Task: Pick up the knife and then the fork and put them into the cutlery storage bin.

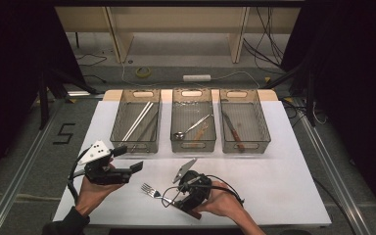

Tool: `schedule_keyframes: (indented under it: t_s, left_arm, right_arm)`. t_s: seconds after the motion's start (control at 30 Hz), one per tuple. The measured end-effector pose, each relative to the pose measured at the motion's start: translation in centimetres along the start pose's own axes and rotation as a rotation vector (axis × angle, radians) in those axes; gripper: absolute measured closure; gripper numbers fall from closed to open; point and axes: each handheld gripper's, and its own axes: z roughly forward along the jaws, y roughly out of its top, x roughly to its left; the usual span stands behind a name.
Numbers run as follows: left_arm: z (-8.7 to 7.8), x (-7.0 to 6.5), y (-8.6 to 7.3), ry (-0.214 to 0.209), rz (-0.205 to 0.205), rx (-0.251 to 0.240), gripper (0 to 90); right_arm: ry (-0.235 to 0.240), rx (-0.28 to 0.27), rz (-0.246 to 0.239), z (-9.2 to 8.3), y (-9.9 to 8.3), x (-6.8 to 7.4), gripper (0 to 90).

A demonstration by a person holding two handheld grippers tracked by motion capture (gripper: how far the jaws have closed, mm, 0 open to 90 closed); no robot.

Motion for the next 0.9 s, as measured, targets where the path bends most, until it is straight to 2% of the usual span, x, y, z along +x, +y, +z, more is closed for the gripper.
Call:
schedule_keyframes:
  t_s: [0.2,0.6,0.9]
  left_arm:
    - [0.0,0.0,0.0,-0.001,-0.004,0.000,15.7]
    - [0.0,0.0,0.0,-0.001,-0.004,0.000,15.7]
    - [0.0,-0.1,0.0,-0.003,0.001,0.002,15.7]
  right_arm:
    - [0.001,0.025,0.007,1.1,-0.4,0.3,47.0]
    - [0.005,0.027,0.000,1.7,-0.8,0.8,59.0]
    - [0.001,0.048,-0.045,2.3,-1.0,1.2,66.5]
